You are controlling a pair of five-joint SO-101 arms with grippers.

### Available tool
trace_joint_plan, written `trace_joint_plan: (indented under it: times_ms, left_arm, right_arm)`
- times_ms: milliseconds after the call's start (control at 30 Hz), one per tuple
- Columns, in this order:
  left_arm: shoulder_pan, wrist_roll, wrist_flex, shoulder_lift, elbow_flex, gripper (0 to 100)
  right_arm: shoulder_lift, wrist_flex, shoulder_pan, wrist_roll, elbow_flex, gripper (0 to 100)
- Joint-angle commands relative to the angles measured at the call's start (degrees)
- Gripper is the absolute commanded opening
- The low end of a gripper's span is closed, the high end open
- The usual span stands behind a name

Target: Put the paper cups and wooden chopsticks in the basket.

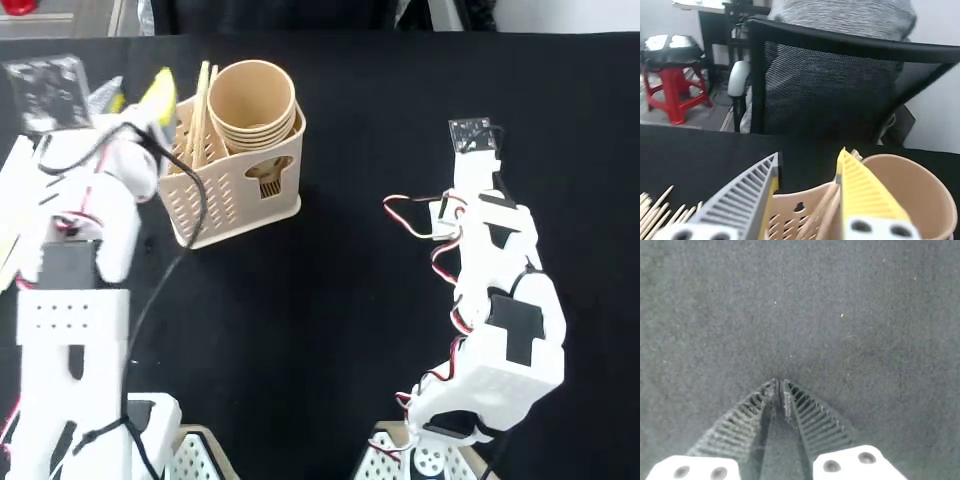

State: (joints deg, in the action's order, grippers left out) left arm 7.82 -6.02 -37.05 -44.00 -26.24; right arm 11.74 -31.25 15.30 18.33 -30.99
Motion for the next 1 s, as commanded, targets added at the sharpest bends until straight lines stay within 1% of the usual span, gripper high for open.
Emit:
trace_joint_plan:
  times_ms: [0,67,167,267,333,433,567,733,967]
  left_arm:
    - [5.2,-0.9,-11.8,0.1,12.5,19]
    - [8.4,-0.7,-18.4,0.2,16.7,19]
    - [13.3,3.8,-25.5,0.4,19.1,19]
    - [16.3,8.4,-30.4,3.8,19.5,19]
    - [18.2,10.7,-31.6,8.4,19.6,19]
    - [20.3,12.8,-31.6,18.2,20.7,19]
    - [22.8,15.5,-32.1,34.6,27.4,19]
    - [23.6,15.7,-36.0,54.1,41.2,19]
    - [21.8,15.7,-41.5,76.7,61.1,20]
  right_arm:
    - [-3.3,0.3,0.2,0.6,0.2,1.4]
    - [-3.3,0.3,0.2,0.6,0.2,1.4]
    - [-3.3,0.3,0.2,0.6,0.2,1.4]
    - [-3.3,0.3,0.2,0.6,0.2,1.4]
    - [-3.3,0.3,0.2,0.6,0.2,1.4]
    - [-3.3,0.3,0.2,0.6,0.2,1.4]
    - [-3.3,0.3,0.2,0.6,0.2,1.4]
    - [-3.3,0.3,0.2,0.6,0.2,1.4]
    - [-3.3,0.3,0.2,0.6,0.2,1.4]
